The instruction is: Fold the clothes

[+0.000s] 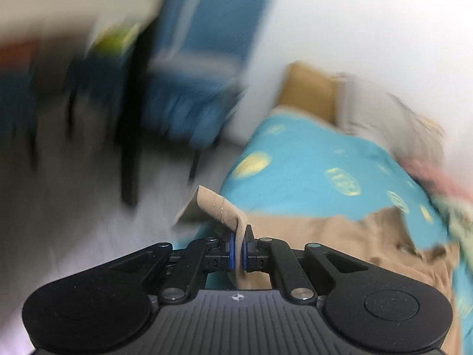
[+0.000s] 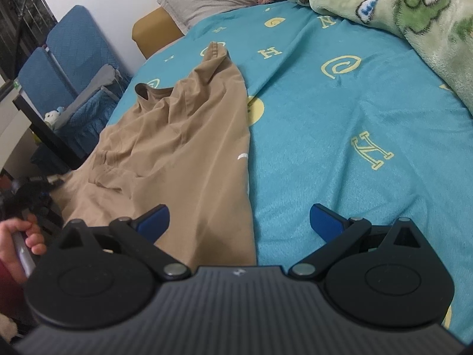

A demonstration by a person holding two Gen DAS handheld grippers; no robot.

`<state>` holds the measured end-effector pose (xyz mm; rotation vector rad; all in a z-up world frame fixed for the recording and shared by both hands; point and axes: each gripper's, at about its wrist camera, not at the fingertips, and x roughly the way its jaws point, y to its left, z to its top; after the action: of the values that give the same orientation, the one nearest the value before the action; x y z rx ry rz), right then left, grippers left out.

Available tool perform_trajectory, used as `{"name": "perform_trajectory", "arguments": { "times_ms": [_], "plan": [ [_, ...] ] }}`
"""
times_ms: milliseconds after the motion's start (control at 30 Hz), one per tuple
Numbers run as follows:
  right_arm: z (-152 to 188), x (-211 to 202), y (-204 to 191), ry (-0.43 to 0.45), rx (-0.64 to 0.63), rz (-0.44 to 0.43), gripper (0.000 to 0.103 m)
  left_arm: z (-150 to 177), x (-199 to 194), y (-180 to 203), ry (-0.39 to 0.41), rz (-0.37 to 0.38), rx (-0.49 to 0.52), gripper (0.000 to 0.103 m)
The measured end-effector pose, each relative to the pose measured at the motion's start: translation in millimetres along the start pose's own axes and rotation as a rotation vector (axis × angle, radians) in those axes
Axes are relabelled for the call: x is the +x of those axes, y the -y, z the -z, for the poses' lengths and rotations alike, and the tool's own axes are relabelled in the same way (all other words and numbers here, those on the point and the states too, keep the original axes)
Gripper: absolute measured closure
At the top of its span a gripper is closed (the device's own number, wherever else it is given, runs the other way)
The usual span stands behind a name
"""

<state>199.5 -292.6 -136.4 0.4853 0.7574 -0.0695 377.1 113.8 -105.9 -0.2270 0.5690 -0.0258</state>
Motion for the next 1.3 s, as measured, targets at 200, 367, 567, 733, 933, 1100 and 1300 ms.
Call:
{"name": "perform_trajectory", "arguments": {
  "times_ms": [200,367,567,733,933,1100,1300],
  "plan": [
    [-3.2,-6.6,5.6,0.040,0.023,-0.013,0.000,8.8,-38.5,122.2,0.028,0.197,0.375,0.098],
    [-5.5,-10.0,16.7,0.090,0.028,0.028,0.000,50.0,-56.4,216.9,-0.084,0.397,0.554,0.094],
    [-8.1,-19.9,17.7,0.150,0.006,0.001,0.000,78.4,-103.1,202.7,-0.216,0.443,0.433,0.051],
    [-9.0,-34.7,3.0,0.225,-0.065,-0.061,0.000,81.2,-179.9,159.1,-0.119,0.261,0.440,0.034],
    [-4.5,-54.3,-20.3,0.255,-0.139,-0.167,0.004,68.3,-242.0,117.8,-0.065,0.160,0.344,0.027],
    [-13.6,-47.4,-55.4,0.239,-0.219,-0.203,0.022,58.8,-237.7,104.0,-0.040,0.192,0.318,0.027],
    [-46.2,27.9,-107.3,0.189,-0.297,-0.150,0.032,62.9,-215.3,83.1,-0.052,0.219,0.316,0.027]
  ]
}}
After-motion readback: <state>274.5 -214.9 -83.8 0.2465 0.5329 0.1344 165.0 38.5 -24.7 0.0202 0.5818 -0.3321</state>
